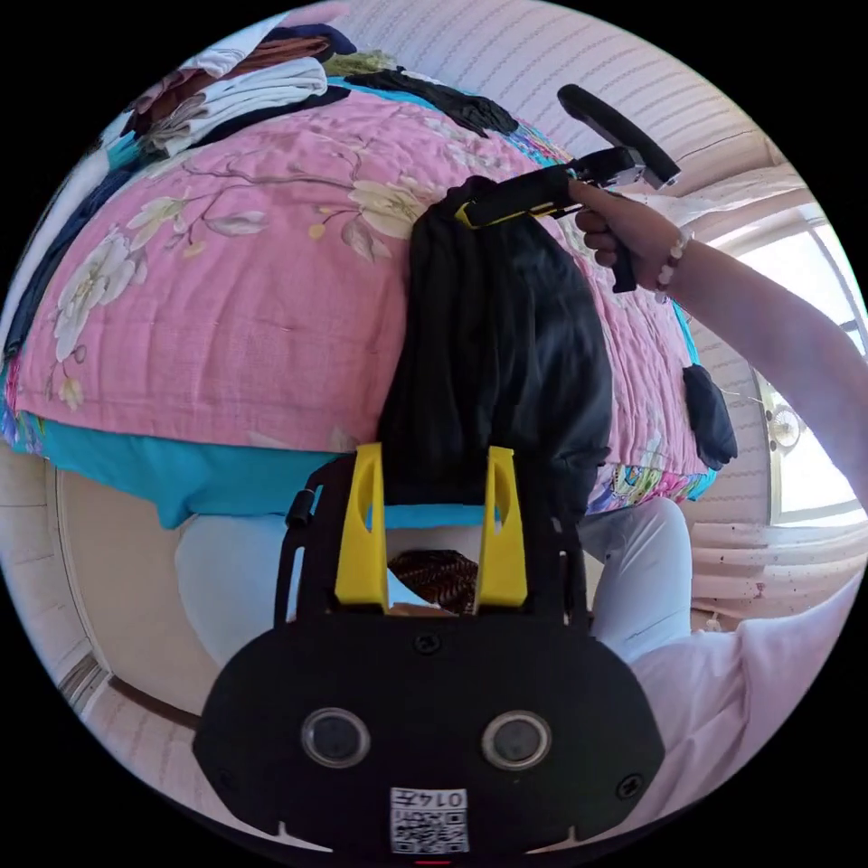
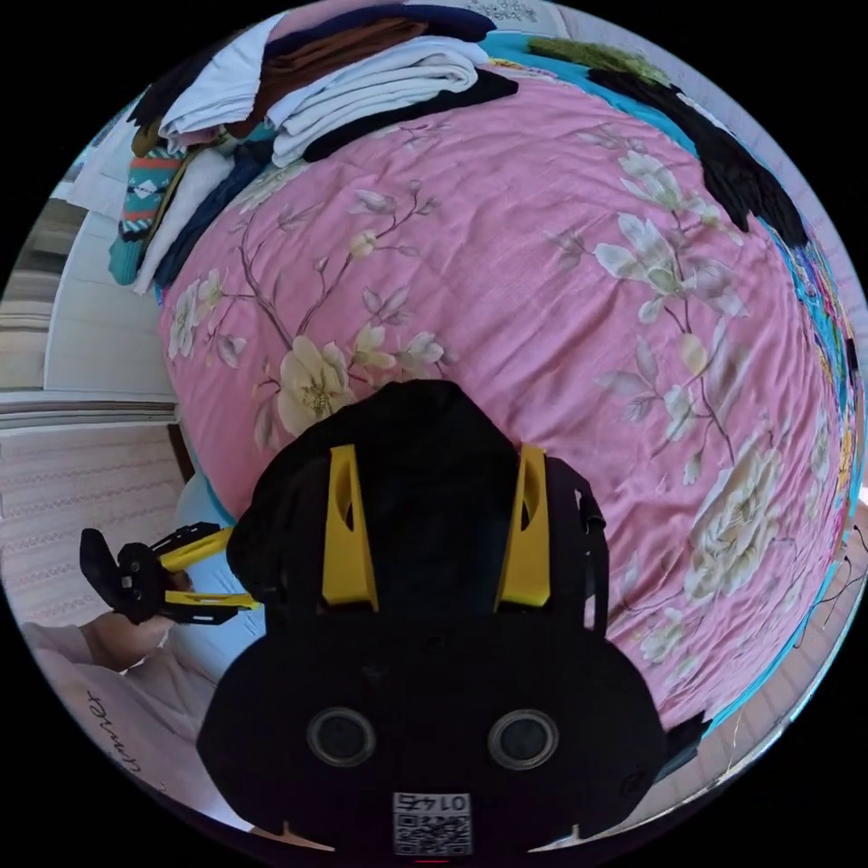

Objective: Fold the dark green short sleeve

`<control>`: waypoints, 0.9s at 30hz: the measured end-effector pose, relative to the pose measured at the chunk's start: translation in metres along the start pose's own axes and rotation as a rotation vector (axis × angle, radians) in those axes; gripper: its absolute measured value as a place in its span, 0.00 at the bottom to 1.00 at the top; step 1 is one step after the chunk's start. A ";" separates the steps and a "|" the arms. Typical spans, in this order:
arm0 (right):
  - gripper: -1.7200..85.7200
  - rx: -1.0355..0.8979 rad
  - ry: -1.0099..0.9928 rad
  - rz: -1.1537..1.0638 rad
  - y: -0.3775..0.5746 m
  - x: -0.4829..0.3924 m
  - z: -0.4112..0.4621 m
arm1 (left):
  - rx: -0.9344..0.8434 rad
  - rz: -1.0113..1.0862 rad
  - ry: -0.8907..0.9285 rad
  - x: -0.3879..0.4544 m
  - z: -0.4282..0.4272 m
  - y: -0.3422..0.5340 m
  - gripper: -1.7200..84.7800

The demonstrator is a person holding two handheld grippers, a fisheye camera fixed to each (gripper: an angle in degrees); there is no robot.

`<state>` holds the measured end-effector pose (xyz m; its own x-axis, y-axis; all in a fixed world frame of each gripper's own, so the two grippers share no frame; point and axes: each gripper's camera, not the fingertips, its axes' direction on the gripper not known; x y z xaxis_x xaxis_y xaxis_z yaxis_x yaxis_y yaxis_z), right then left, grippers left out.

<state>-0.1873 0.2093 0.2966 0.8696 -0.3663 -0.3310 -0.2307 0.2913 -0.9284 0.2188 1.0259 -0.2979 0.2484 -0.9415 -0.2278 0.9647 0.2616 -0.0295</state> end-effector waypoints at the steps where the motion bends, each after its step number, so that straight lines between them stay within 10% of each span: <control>1: 0.22 0.008 0.047 -0.030 0.008 -0.011 -0.001 | 0.001 -0.001 -0.012 0.002 0.001 0.001 0.17; 9: 0.08 0.207 -0.047 -0.033 0.120 -0.016 -0.045 | 0.130 0.129 0.077 0.042 -0.036 0.039 0.06; 27: 0.05 0.839 0.051 0.626 0.724 -0.005 -0.172 | 0.202 0.945 0.353 0.371 -0.095 0.088 0.05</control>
<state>-0.4336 0.2696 -0.4031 0.6754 0.0306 -0.7368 -0.2398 0.9540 -0.1802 0.3871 0.7199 -0.4776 0.9053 -0.2445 -0.3472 0.3931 0.7918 0.4674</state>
